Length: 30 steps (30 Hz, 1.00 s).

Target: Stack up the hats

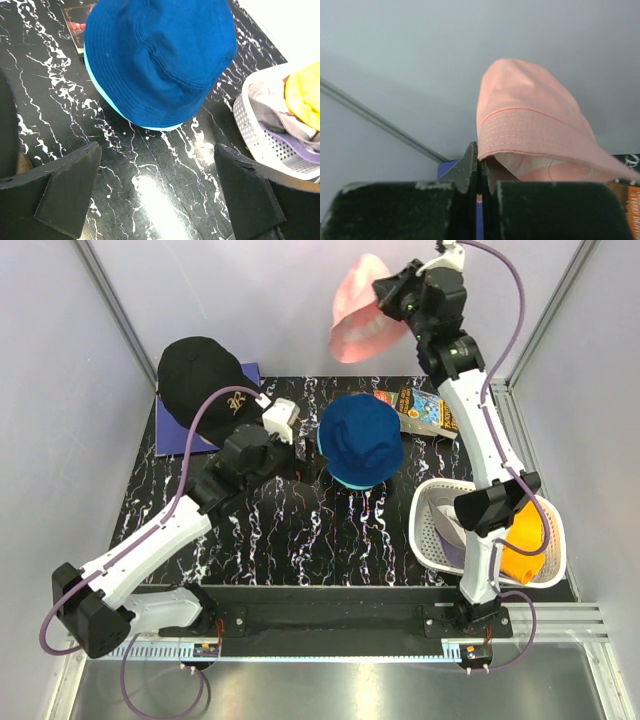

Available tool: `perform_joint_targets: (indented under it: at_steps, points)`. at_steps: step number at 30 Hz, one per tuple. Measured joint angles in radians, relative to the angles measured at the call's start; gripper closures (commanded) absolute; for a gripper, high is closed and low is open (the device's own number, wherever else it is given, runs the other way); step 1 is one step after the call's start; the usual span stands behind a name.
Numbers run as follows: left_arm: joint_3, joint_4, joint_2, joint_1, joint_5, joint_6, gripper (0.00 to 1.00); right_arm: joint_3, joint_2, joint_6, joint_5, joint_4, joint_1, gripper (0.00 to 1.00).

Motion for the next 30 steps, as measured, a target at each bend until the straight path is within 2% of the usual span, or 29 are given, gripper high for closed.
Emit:
perform_joint_targets:
  at_steps: [2, 4, 6, 10, 12, 14, 17, 20, 25, 30]
  points:
    - [0.000, 0.001, -0.006, 0.006, -0.004, -0.008, 0.01, -0.006, -0.003, 0.002, -0.009, 0.016, 0.032, 1.00]
    - [0.000, 0.000, -0.006, 0.011, -0.007, -0.013, 0.01, -0.084, -0.043, 0.008, -0.026, 0.054, 0.065, 1.00]
    - [0.000, 0.000, -0.005, 0.013, -0.008, -0.021, 0.01, -0.261, -0.135, 0.011, -0.056, 0.081, 0.086, 1.00]
    - [0.000, 0.001, 0.005, 0.018, -0.007, -0.028, 0.01, -0.717, -0.369, 0.012, -0.104, 0.140, 0.089, 1.00]
    - [0.002, 0.001, 0.021, 0.021, -0.002, -0.029, 0.01, -0.897, -0.469, 0.011, -0.119, 0.122, 0.083, 1.00]
    - [0.009, 0.000, 0.045, 0.024, 0.006, -0.030, 0.01, -1.008, -0.541, 0.010, -0.121, 0.113, 0.080, 1.00]
    - [0.040, 0.001, 0.090, 0.026, 0.023, -0.038, 0.01, -1.085, -0.616, 0.000, -0.118, 0.106, 0.080, 1.00]
    - [0.085, 0.001, 0.140, 0.028, 0.044, -0.060, 0.03, -1.092, -0.660, -0.006, -0.111, 0.109, 0.080, 1.00]
    - [0.136, 0.005, 0.198, 0.029, 0.076, -0.101, 0.03, -1.118, -0.690, -0.006, -0.084, 0.109, 0.076, 1.00]
    - [0.136, 0.004, 0.206, 0.029, 0.086, -0.134, 0.03, -1.241, -0.703, 0.007, -0.085, 0.107, 0.018, 1.00]
